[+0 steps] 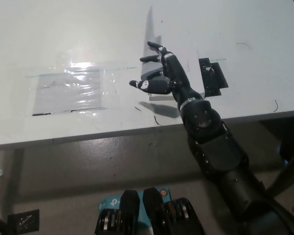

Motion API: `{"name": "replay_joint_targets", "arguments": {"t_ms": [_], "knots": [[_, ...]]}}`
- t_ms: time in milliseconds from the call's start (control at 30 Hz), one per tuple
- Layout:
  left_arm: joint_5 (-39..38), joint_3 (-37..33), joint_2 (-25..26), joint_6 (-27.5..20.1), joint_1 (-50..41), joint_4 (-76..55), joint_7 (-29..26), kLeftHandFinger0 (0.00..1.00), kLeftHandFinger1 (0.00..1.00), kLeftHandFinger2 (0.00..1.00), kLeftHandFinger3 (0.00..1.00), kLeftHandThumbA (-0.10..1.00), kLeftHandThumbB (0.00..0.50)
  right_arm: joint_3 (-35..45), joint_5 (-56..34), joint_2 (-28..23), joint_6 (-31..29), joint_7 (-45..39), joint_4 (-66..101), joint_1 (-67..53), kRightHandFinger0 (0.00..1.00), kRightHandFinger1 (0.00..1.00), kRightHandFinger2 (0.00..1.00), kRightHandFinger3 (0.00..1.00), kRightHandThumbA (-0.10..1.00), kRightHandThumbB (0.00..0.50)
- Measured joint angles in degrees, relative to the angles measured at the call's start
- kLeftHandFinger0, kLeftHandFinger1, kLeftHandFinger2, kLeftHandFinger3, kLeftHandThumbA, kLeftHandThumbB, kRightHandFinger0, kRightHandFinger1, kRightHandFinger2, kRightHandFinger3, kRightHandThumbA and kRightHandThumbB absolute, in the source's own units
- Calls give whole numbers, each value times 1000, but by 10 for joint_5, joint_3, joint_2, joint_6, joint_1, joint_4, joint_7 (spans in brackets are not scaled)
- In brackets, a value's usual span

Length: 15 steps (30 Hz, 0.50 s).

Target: The robot uses its right hand to slide under the cover of the book kept in the middle of the desk and open it

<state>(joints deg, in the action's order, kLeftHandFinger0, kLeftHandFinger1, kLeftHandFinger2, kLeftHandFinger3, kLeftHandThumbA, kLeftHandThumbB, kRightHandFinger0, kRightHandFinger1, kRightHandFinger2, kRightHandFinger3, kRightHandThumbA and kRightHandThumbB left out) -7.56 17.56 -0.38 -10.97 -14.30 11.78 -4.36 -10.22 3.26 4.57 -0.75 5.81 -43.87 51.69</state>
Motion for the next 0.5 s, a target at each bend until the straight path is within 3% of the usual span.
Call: {"name": "replay_joint_targets", "arguments": {"t_ms": [33,233,500], "knots": [[1,-1,0,0,0,0,-1,571,531,485,543,600,0,-3,3,0,-5,0,-8,6,453,589,606,859,882,92],[9,-8,0,1,2,0,-6,535,491,422,465,608,0,-11,21,4,-30,0,-54,24,416,555,584,824,849,105],[19,-17,5,1,8,0,-6,533,495,446,500,604,0,-33,42,7,-69,-1,-116,43,431,537,592,841,873,128]]}}
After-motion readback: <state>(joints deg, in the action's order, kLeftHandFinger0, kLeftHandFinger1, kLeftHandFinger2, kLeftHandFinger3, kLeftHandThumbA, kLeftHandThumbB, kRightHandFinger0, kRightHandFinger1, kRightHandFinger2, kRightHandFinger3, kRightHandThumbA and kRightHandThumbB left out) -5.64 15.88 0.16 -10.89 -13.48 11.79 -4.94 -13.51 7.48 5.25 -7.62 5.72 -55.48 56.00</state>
